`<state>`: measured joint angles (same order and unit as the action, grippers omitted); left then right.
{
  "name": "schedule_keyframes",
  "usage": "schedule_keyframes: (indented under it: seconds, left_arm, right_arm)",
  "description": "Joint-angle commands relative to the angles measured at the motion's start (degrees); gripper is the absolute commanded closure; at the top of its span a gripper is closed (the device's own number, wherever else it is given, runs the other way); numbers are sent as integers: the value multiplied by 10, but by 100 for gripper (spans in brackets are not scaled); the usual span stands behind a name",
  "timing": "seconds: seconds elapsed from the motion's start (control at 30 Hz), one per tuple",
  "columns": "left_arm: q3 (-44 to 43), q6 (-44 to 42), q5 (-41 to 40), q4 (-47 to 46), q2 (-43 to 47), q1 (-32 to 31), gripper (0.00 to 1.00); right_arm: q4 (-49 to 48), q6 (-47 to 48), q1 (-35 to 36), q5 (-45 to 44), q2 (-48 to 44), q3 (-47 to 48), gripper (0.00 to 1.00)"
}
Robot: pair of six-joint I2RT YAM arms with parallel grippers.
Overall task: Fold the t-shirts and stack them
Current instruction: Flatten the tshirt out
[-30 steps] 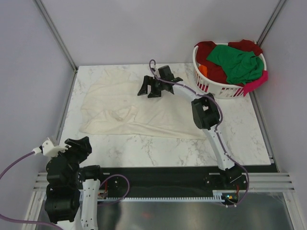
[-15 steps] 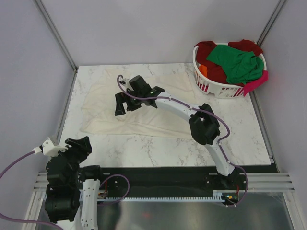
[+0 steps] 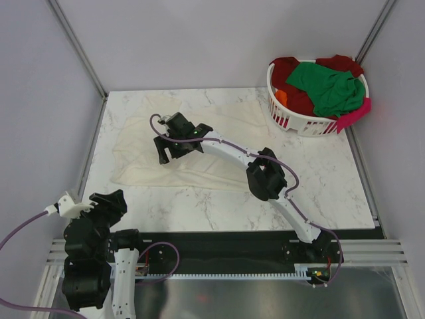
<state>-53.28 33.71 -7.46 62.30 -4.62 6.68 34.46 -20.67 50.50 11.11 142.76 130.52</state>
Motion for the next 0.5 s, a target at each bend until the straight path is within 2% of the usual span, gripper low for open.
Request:
schedule_keyframes:
  seconds: [0.0,0.3,0.47]
  left_arm:
    - [0,17,-4,-21,6,1,38]
    - [0,18,-4,-20,15,2,38]
    - [0,17,-4,-21,17,0,37]
  right_arm:
    - [25,25,20,-54,9,53,10]
    - [28,39,43,-94,39,73,17]
    - [28,42,50,-106,58,82,24]
